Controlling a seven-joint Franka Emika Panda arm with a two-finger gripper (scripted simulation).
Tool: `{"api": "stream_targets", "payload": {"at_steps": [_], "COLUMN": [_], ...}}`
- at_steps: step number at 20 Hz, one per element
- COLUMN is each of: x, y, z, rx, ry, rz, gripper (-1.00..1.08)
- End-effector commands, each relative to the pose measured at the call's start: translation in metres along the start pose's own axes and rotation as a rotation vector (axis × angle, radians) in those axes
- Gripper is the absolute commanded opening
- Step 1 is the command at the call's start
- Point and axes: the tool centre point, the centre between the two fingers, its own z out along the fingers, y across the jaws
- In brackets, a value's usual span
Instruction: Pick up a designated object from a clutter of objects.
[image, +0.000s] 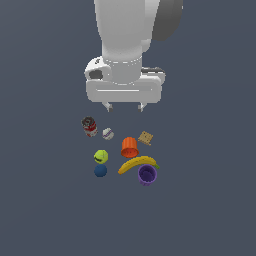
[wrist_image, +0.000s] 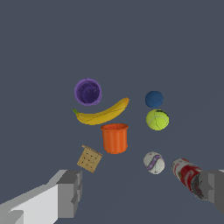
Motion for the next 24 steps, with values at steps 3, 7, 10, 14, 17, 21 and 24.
{"api": "stream_targets", "payload": {"at_steps": [3,7,10,14,17,21,24], "x": [0.000,0.001,0.002,0.002,0.001,-0.002,-0.006], "y": [0.002,0.013,0.018,0.017,0.020,0.033,0.046], "z": [0.001,0.006,0.008,0.008,0.011,0.022,0.034], "rx": [0.001,0.007,0.011,0.011,0.011,0.010,0.009], "ry": [0.000,-0.003,-0.005,-0.005,-0.005,-0.005,-0.005], "rz": [0.005,0.046,0.072,0.075,0.069,0.061,0.051], "gripper": [1.00,1.00,1.00,1.00,1.00,1.00,1.00]}}
